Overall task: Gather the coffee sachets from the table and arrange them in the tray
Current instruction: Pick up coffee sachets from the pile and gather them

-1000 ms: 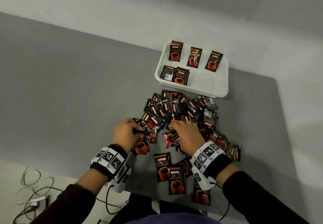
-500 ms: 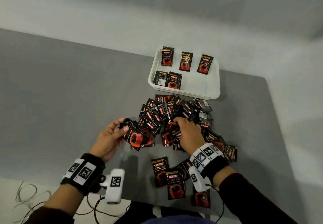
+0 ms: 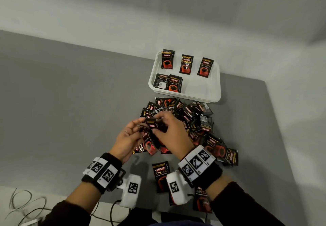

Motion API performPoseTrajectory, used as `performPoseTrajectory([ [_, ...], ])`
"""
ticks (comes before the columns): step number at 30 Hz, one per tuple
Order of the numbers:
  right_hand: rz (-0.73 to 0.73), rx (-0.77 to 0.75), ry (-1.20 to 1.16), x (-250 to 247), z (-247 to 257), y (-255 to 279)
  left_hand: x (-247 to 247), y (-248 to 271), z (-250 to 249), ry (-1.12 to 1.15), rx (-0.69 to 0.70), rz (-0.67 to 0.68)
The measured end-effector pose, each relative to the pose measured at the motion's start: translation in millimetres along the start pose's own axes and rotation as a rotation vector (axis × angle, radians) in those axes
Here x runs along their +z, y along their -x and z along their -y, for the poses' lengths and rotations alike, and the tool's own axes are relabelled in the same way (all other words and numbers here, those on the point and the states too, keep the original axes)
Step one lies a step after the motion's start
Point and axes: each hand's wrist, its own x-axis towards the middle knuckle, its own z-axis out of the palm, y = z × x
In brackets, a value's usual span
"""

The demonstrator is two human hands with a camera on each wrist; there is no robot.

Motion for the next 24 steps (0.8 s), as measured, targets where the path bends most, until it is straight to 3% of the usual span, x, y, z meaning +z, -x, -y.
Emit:
performPoseTrajectory([
  [4,0.004,-0.025,-0.09,18,14,5,9,0,-1,0.158,0.097,-0.119],
  [7,0.035,-0.08,-0.018,26,17,8,12,2,-1,0.273,0.066,-0.142],
  [14,-0.123,-0.101,-0.005,30,15,4,14,9,-10,0.254,-0.013,-0.044],
  [18,-0.086,-0.132,-0.03,42,22,8,17,7,-7,0.3,0.007,-0.133],
  [21,-0.033,-0.094,-0.164,44,24,11,13,9,-10,0.313,0.031,-0.099],
  [24,0.009,-0.136,-0.21,44,19,15,3,10,-13,0.353,0.029,-0.161],
])
